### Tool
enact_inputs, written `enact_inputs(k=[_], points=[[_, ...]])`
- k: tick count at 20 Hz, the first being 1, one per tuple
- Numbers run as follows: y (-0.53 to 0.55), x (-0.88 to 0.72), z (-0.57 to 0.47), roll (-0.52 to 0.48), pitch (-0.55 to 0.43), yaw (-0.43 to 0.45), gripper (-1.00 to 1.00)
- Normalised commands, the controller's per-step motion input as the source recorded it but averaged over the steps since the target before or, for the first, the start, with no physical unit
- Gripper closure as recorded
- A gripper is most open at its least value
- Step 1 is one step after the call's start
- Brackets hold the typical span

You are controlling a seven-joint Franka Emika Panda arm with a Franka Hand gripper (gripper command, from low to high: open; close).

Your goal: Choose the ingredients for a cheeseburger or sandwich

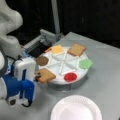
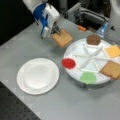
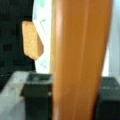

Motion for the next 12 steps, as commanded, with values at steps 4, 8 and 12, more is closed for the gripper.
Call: enact_inputs(k=[4, 8, 12], points=[[-0.22, 0.32, 0.15, -0.125, 0.139, 0.315, 1.0], [-0.23, 0.37, 0.09, -0.138, 0.184, 0.319, 1.0], [-0.21, 0.58, 0.08, -0.192, 0.198, 0.308, 1.0]])
